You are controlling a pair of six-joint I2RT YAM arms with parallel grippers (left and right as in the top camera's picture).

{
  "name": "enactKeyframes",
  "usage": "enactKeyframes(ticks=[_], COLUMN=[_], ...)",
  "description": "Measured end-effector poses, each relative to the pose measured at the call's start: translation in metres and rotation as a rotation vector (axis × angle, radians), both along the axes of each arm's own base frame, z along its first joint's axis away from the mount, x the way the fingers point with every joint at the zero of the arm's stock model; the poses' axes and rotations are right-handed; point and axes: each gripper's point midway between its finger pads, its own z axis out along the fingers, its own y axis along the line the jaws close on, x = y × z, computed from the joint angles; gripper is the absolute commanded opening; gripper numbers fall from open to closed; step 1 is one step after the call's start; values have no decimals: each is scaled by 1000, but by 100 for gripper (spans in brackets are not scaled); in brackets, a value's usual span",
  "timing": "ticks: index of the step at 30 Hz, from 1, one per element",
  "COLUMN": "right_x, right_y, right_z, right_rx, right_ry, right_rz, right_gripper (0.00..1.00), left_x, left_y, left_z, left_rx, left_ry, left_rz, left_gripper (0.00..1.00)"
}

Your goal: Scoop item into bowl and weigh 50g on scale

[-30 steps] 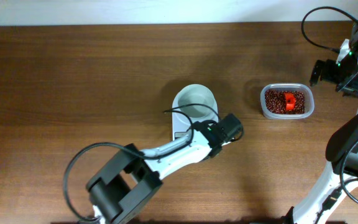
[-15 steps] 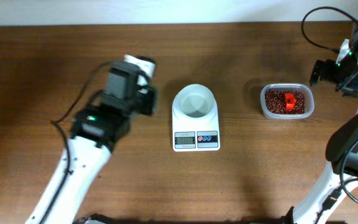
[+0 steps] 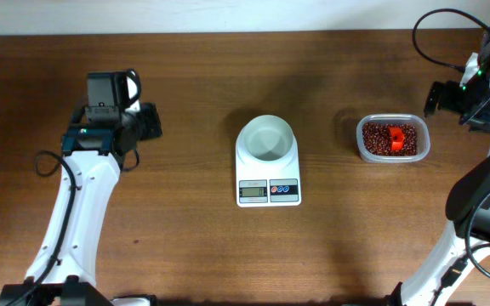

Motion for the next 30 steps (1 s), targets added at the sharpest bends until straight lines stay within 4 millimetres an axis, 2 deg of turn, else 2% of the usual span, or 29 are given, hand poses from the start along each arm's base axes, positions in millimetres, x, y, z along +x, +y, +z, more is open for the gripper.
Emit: enactKeyframes(ticks=[2,7,10,15,18,19,20,21,22,25,26,27,28,30], right_x=[0,0,0,0,8,8,8,7,5,1,0,-2,-8,-23], right_y=[0,0,0,0,-2,1,3,7,12,27,35,38,44,56], right_z=[0,0,0,0,1,1,1,4,10,43,65,73,91,123], right_rx=[0,0,0,0,-4,11,21,40,68,137,158,165,170,168], right_ry=[1,0,0,-1,-32,-34,-36,-35,-30,-62,-103,-121,-154,-206], right_rz=[0,0,0,0,0,2,8,16,34,81,110,120,135,161], right_gripper=[99,99,99,99,99,96,80,70,66,64,65,66,68,69], left_x=[-25,-61,-69,-72,-70,-68,-67,-66,-65,-67,-69,-70,-72,-81], left_y=[-6,-17,-27,-64,-84,-93,-98,-104,-109,-121,-126,-131,-136,-155], left_z=[-15,-30,-34,-50,-54,-55,-54,-54,-53,-52,-52,-52,-52,-51], left_rx=[-48,-99,-104,-89,-79,-76,-75,-72,-70,-65,-70,-74,-70,-60], left_ry=[120,281,318,376,373,364,355,346,335,325,328,328,328,329], left_rz=[13,-6,-33,-142,-200,-225,-243,-262,-279,-321,-336,-354,-379,-454], left_gripper=[1,1,4,12,15,17,19,20,21,22,28,37,48,80])
